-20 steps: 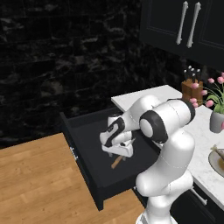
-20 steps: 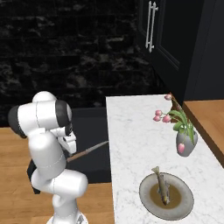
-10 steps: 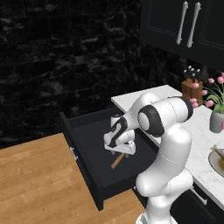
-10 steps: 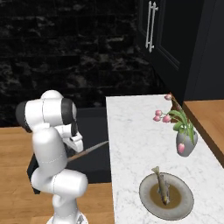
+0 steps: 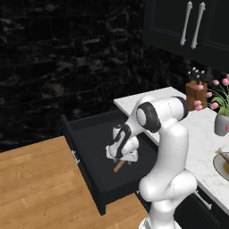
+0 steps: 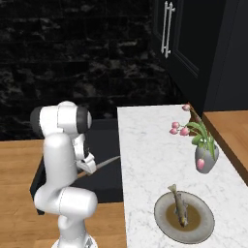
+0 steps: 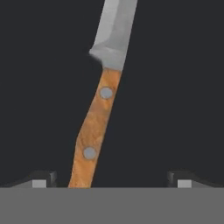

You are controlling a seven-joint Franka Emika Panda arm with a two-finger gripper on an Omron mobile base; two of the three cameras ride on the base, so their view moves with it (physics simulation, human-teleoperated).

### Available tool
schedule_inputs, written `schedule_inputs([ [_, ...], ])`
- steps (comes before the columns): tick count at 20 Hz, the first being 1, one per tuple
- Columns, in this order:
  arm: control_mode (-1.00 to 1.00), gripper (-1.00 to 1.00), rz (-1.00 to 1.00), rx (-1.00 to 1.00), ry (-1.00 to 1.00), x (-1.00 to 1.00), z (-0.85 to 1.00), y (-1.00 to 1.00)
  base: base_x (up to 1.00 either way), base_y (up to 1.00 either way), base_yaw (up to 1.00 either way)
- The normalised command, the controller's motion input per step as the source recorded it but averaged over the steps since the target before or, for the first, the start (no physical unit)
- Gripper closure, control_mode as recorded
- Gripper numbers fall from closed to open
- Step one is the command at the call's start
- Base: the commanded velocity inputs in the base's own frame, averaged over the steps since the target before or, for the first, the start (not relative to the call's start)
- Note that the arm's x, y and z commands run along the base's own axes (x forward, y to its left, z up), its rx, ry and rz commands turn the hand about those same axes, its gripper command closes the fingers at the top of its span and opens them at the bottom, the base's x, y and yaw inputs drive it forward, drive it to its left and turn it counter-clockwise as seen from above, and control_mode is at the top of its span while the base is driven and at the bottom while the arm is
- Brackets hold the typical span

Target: Pick up the knife from the drawer and place it on the cutting board. Then place the meat from the plate to the cutting board.

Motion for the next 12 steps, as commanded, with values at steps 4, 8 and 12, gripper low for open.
schedule_inputs([
  [4, -1.0, -1.0, 0.05, -0.02, -0.06, 0.14, -0.3, 0.02, 0.0, 0.0, 0.0],
  [8, -1.0, -1.0, 0.04, 0.0, -0.08, 0.09, -0.26, 0.08, 0.0, 0.0, 0.0],
  [12, -1.0, -1.0, 0.03, 0.0, -0.09, 0.02, -0.35, 0.14, 0.0, 0.0, 0.0],
])
